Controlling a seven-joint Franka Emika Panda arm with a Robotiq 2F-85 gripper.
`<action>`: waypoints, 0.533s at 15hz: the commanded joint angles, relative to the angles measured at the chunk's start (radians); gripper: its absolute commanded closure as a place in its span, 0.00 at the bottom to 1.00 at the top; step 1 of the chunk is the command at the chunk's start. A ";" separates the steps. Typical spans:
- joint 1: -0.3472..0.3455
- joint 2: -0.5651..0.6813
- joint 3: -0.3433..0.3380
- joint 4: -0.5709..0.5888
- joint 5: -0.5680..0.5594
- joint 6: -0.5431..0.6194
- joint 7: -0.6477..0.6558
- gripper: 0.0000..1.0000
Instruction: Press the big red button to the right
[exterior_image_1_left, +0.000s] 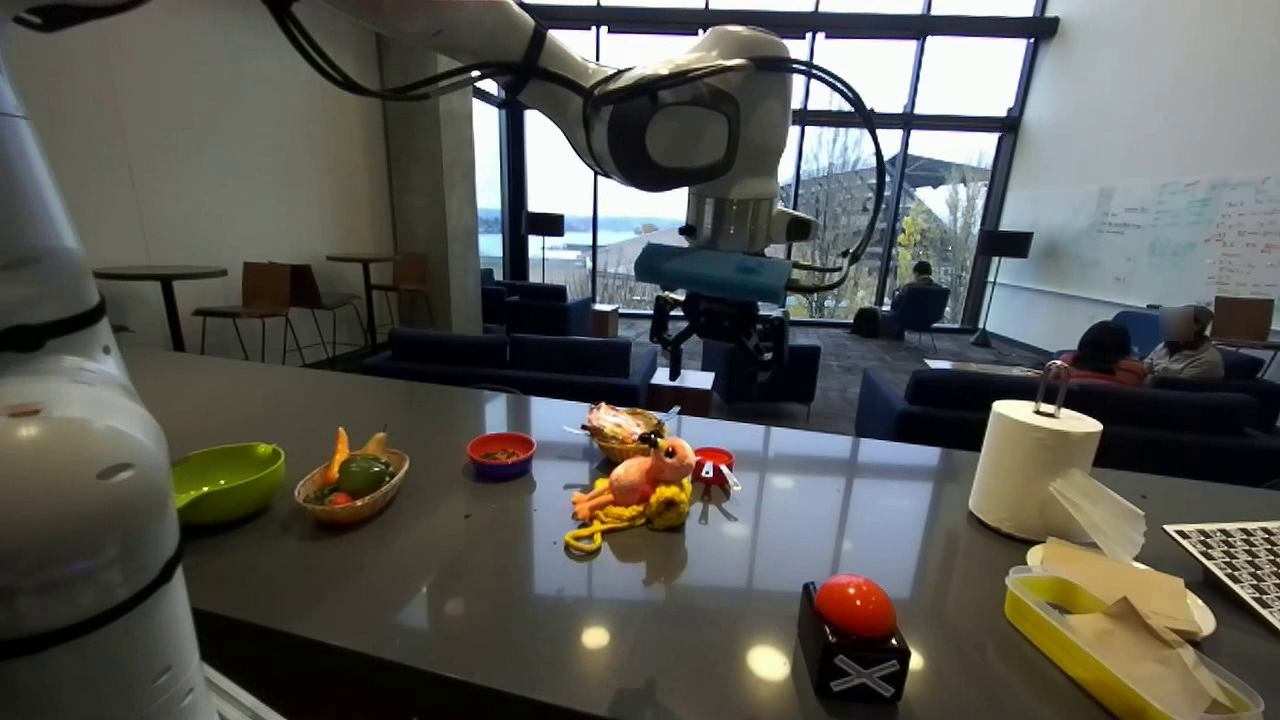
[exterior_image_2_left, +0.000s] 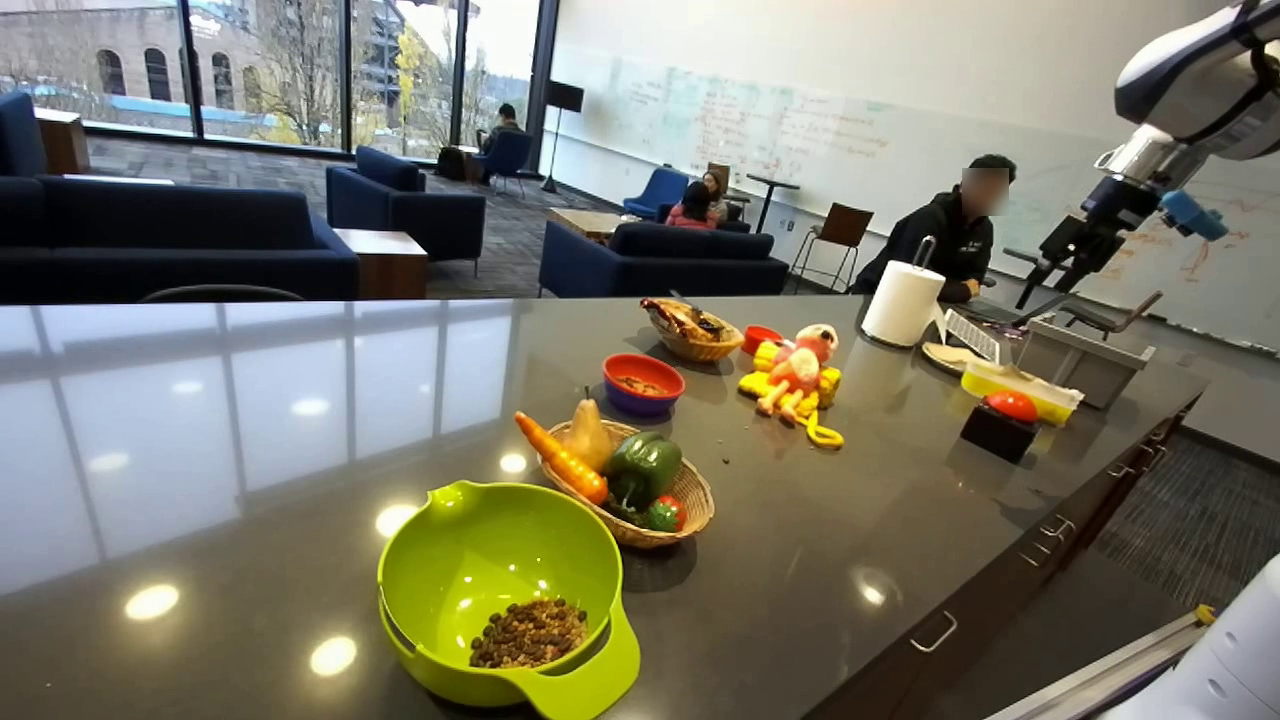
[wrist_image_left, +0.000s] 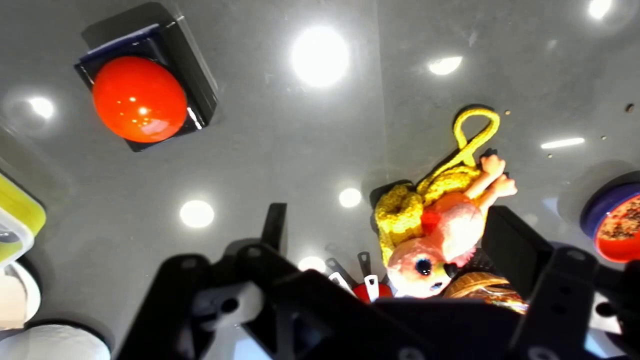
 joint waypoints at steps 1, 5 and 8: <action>-0.038 0.095 -0.016 0.096 0.014 0.007 -0.063 0.00; -0.083 0.197 -0.012 0.169 0.050 0.013 -0.107 0.00; -0.122 0.283 0.004 0.236 0.099 -0.015 -0.121 0.00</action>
